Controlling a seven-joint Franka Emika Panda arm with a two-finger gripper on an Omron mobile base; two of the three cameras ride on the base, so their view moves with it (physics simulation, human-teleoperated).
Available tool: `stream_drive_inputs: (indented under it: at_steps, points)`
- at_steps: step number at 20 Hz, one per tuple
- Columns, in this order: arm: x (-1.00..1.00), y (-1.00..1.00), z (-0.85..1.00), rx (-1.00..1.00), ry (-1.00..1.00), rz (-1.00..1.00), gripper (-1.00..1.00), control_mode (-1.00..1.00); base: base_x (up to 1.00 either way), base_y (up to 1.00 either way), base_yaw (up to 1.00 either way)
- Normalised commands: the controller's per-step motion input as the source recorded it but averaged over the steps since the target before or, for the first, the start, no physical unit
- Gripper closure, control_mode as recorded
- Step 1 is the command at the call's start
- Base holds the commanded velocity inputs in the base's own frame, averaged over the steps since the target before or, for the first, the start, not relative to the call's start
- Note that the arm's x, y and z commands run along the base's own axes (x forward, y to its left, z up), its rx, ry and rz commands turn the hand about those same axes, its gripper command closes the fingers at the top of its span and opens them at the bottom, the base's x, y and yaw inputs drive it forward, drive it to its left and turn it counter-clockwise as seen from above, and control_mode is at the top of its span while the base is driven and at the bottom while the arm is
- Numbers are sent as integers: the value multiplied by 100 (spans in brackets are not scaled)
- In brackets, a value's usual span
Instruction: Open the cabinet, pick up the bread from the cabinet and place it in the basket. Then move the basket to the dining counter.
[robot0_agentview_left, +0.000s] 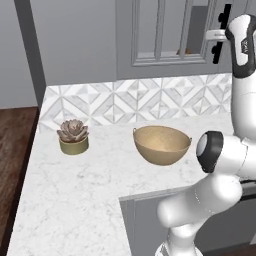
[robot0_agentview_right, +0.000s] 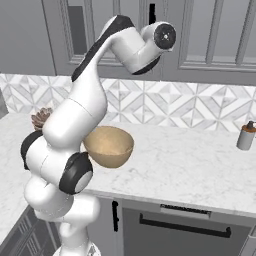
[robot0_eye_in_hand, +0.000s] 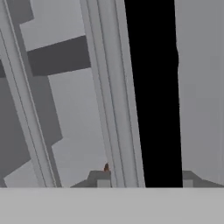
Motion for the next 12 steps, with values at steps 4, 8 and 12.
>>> stream_drive_inputs:
  at_steps: [4,8,12]
  points:
    - [-13,100,5,0,4,17,100,-100,0,0,0]
    - [-41,100,48,0,22,12,100,-100,0,0,0]
    - [-72,100,77,0,22,15,100,-100,0,0,0]
